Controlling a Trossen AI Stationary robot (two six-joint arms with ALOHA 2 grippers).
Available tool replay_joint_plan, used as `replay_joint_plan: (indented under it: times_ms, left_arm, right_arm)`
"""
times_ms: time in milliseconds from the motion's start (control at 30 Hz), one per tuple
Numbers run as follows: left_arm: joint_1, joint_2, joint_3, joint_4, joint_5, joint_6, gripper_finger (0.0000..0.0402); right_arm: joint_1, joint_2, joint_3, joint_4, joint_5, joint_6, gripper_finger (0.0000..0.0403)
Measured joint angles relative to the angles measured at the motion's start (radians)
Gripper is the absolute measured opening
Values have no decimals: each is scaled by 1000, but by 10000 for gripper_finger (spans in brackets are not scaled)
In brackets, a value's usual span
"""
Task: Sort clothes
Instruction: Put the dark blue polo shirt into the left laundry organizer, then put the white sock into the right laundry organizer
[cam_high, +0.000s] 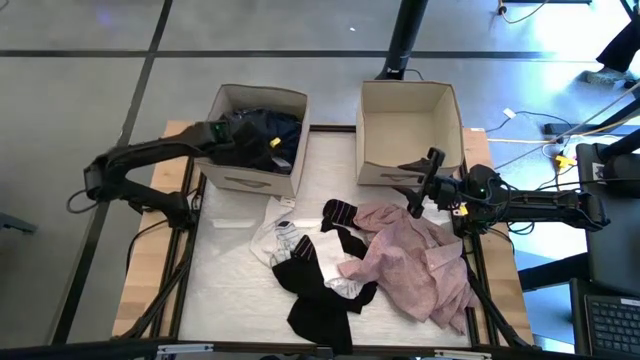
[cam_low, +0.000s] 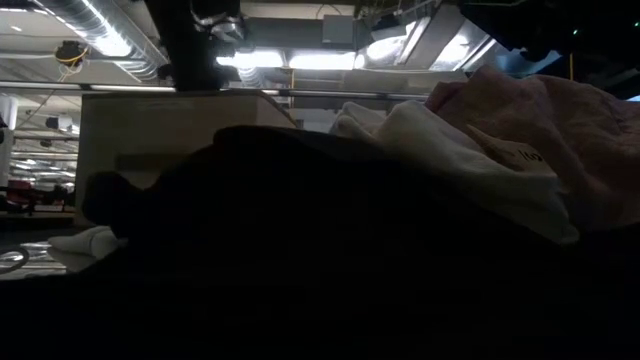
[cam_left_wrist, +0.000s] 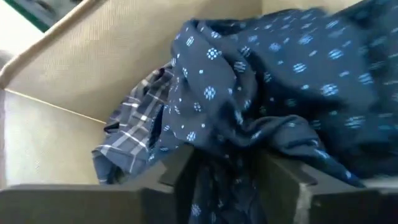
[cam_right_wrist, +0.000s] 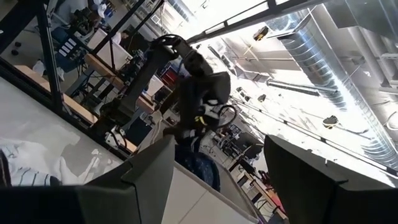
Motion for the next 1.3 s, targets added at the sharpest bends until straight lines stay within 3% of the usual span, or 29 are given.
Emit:
replay_joint_plan:
  times_ms: [167, 333, 467, 633, 800, 933, 1300]
  left_arm:
    - [-8, -30, 143, -135, 123, -1, 179]
    - [-89, -139, 134, -19, 227, 82, 188]
    - [-182, -249, -5, 252, 262, 196, 187]
    - [-256, -350, -252, 712, 390, 301, 188]
    - [-294, -368, -483, 1164, 470, 339, 187]
    - [-308, -333, -618, 1453, 472, 320, 188]
    - [-319, -373, -675, 1382, 466, 334, 188]
  right_arm:
    - [0, 0, 0, 4, -1, 4, 250]
    - [0, 0, 0, 1, 18, 12, 250]
    - [0, 8, 56, -97, 30, 68, 250]
    - [1, 108, 178, -297, 73, 87, 250]
    - [1, 281, 339, -432, 80, 118, 250]
    - [21, 407, 520, -653, 21, 180, 250]
    - [301, 681, 984, -1226, 85, 385, 250]
